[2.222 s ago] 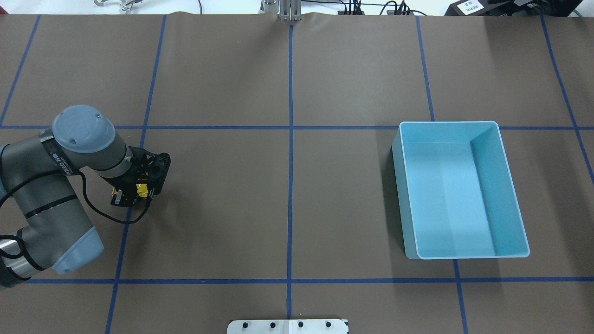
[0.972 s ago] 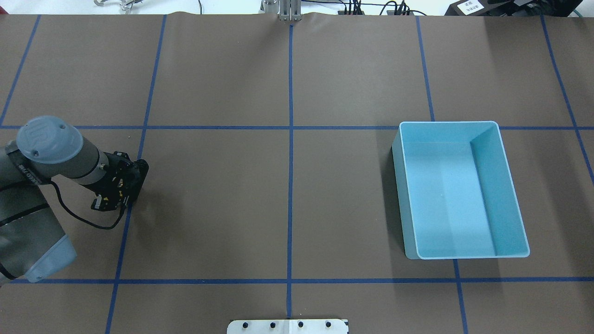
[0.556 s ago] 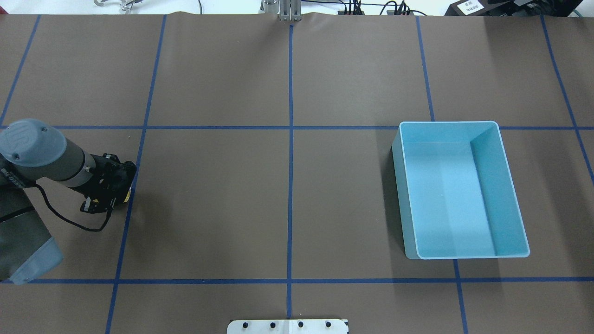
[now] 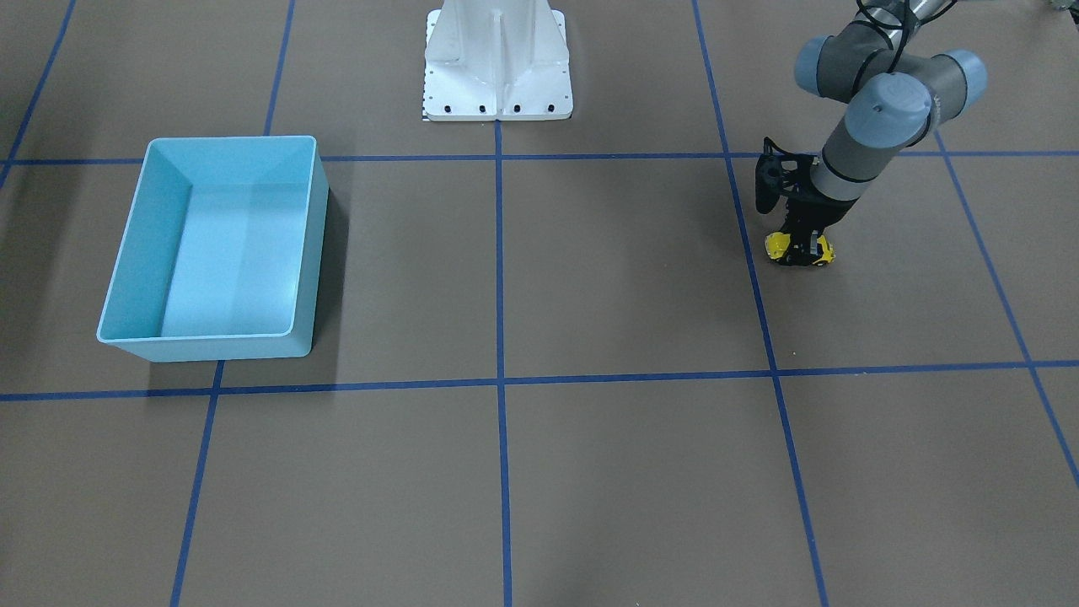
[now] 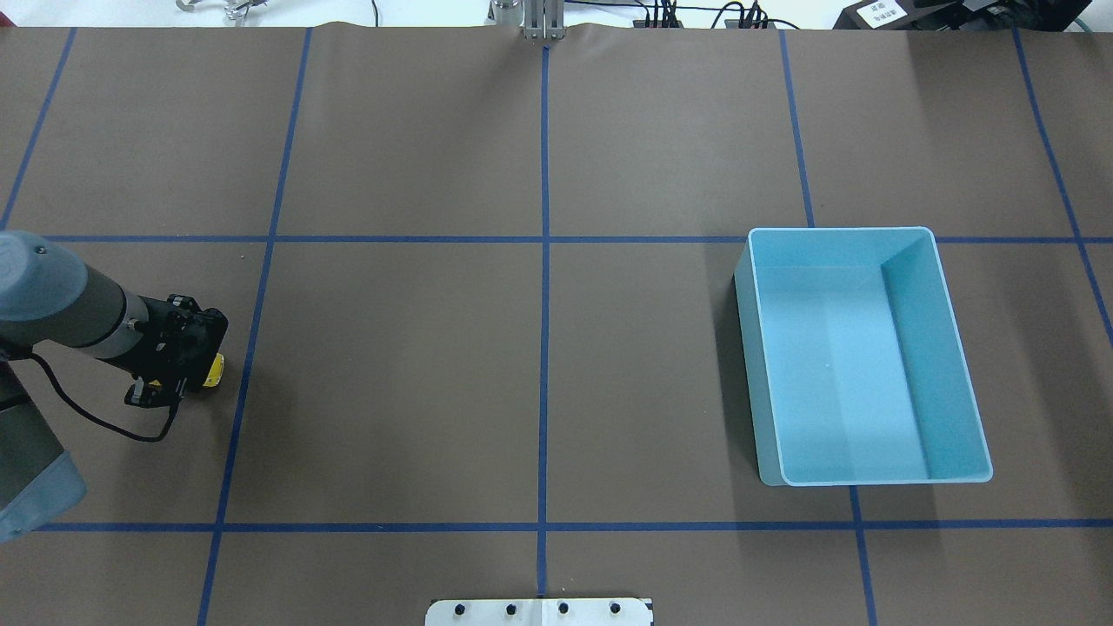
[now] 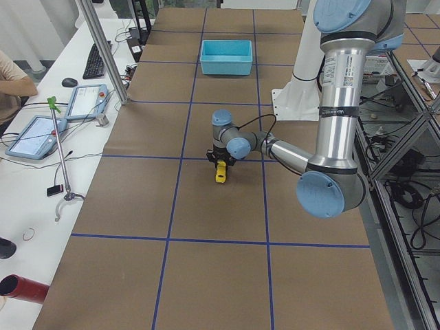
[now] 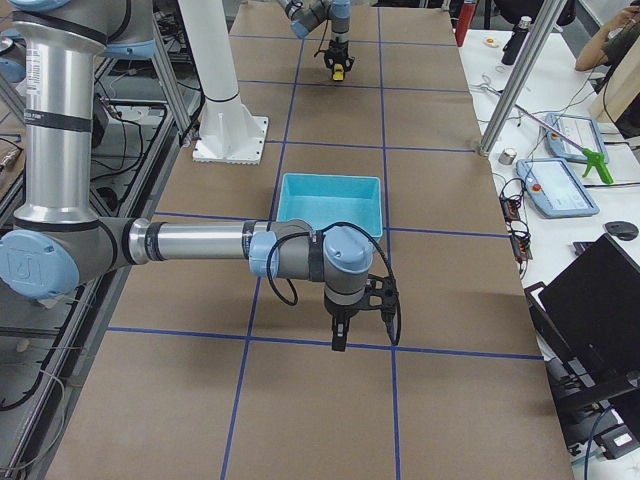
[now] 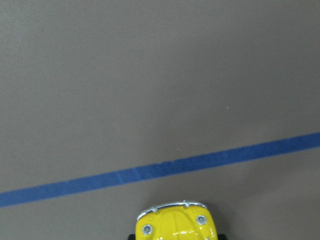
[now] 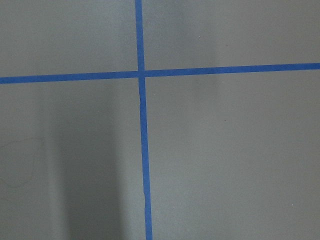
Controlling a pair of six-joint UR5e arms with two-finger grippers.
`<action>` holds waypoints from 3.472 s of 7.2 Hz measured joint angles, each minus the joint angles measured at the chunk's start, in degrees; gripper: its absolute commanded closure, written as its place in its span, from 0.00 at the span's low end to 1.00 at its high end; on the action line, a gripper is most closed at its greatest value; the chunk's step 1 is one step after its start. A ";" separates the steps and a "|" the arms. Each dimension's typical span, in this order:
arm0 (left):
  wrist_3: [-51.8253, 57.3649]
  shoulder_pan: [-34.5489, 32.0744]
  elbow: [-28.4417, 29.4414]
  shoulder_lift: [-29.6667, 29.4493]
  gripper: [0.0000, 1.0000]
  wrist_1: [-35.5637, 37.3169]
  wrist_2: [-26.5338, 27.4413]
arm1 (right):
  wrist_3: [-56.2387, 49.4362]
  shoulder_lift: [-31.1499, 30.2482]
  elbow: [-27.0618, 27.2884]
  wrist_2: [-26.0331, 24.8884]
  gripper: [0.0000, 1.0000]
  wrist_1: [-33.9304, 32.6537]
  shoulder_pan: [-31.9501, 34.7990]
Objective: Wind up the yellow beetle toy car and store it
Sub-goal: 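Keep pulling the car back toward the near table edge with the left gripper, then open the left gripper to release the car and withdraw the left arm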
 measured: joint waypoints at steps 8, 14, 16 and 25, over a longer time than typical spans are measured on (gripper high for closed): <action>2.06 -1.46 0.12 4.32 1.00 -4.18 -1.39 | 0.09 -0.07 -0.09 -0.08 0.00 0.00 0.00; 4.30 -3.57 1.93 7.03 1.00 -8.24 -3.25 | 0.17 -0.07 -0.39 -0.12 0.00 0.00 0.00; 5.47 -4.57 2.71 7.91 1.00 -9.47 -4.05 | 0.23 -0.01 -0.75 -0.15 0.00 0.05 -0.02; 4.77 -12.30 5.68 7.75 0.00 -8.52 -4.10 | 0.21 0.02 -0.91 -0.08 0.00 0.09 -0.09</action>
